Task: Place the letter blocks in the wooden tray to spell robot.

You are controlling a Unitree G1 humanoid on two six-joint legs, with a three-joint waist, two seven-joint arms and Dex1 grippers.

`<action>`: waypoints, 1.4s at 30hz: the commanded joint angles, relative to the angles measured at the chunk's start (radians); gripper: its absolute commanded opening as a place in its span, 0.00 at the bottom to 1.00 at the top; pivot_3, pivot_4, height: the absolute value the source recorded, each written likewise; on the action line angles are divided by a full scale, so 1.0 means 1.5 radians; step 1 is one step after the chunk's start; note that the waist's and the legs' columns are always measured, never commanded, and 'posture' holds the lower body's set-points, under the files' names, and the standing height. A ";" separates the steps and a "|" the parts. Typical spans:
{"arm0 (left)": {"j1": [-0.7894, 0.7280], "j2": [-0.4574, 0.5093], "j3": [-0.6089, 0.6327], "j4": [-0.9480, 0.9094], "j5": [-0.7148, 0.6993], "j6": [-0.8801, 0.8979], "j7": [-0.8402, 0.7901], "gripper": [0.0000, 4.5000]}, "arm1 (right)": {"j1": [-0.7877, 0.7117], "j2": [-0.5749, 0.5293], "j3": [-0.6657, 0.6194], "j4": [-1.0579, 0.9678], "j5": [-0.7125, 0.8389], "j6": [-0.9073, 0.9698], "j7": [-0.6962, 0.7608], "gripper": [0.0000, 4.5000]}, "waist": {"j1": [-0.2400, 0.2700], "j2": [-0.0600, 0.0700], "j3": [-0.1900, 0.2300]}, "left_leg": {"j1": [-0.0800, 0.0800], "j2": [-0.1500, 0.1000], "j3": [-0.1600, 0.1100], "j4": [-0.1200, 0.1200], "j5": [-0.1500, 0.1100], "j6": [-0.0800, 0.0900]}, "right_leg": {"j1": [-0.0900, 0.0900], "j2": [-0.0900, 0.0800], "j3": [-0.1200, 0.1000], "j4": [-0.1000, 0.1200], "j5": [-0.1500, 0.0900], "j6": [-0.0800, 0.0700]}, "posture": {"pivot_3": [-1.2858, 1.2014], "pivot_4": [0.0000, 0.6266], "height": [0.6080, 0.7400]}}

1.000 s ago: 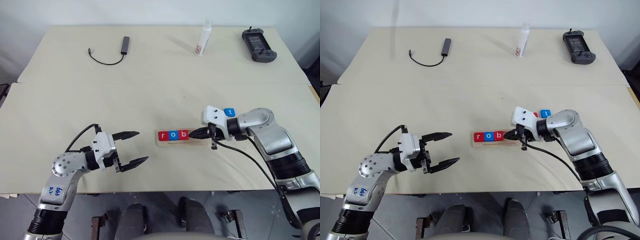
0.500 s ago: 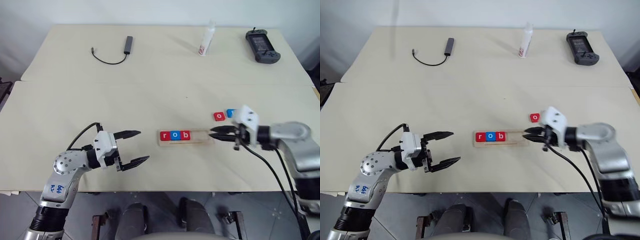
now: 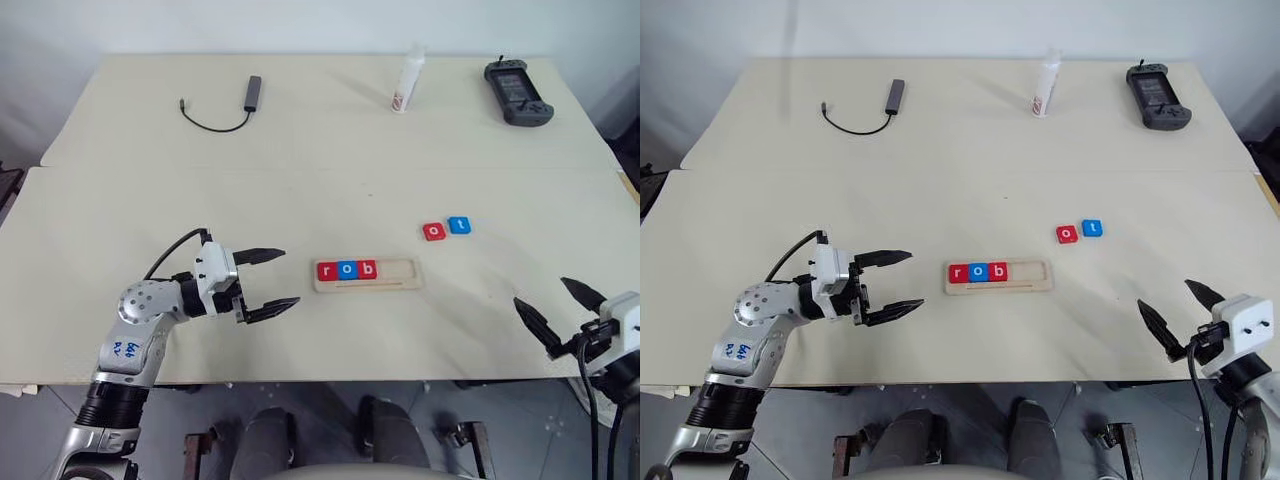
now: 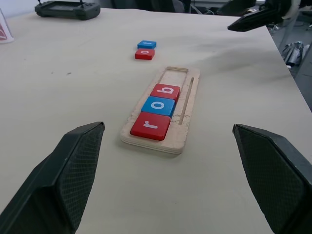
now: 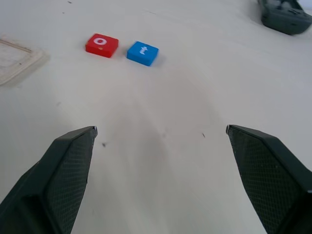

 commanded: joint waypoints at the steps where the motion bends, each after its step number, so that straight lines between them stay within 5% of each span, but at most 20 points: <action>1: -0.008 -0.004 0.013 -0.009 -0.011 -0.011 -0.004 1.00 | -0.003 -0.004 -0.007 -0.030 0.041 0.009 -0.009 1.00 | -0.003 0.000 0.000 | 0.001 0.000 0.000 0.000 0.000 0.000 | 0.000 0.000 0.000 0.000 0.000 0.000 | 0.52 0.24 1.00; 6: -0.002 -0.010 0.022 -0.020 -0.015 0.013 0.018 1.00 | -0.110 -0.061 0.050 -0.050 0.039 0.107 -0.058 1.00 | -0.013 0.000 0.000 | 0.003 0.000 0.002 0.000 0.000 0.000 | 0.001 0.000 0.002 0.002 0.000 0.000 | 0.52 0.24 1.00; 14: 0.044 -0.011 0.024 -0.057 0.005 -0.001 0.042 1.00 | -0.397 -0.209 0.185 -0.016 0.067 0.528 -0.147 1.00 | -0.009 0.000 0.000 | 0.003 0.000 0.001 0.000 0.000 0.000 | 0.000 -0.001 0.002 0.004 -0.001 -0.002 | 0.52 0.24 1.00; 20: 0.077 -0.018 0.029 -0.087 0.009 -0.005 0.068 1.00 | -0.544 -0.226 0.302 0.077 0.025 0.608 -0.141 1.00 | -0.005 0.000 0.000 | 0.001 0.000 0.000 -0.001 0.000 0.000 | -0.001 -0.001 0.000 0.003 -0.001 -0.002 | 0.52 0.24 1.00; 36: 0.117 -0.020 0.031 -0.125 0.009 -0.006 0.103 1.00 | -0.601 -0.211 0.352 0.096 0.003 0.628 -0.114 1.00 | -0.008 0.000 0.000 | -0.003 0.000 -0.001 -0.001 0.000 0.000 | -0.003 -0.001 -0.001 0.002 -0.001 -0.002 | 0.52 0.24 1.00; 42: 0.110 -0.022 0.026 -0.123 0.009 -0.003 0.103 1.00 | -0.613 -0.143 0.374 0.058 0.001 0.684 -0.164 1.00 | -0.010 0.000 0.000 | -0.003 0.000 -0.001 -0.001 0.000 0.000 | -0.003 -0.001 -0.001 0.002 -0.001 -0.002 | 0.52 0.24 1.00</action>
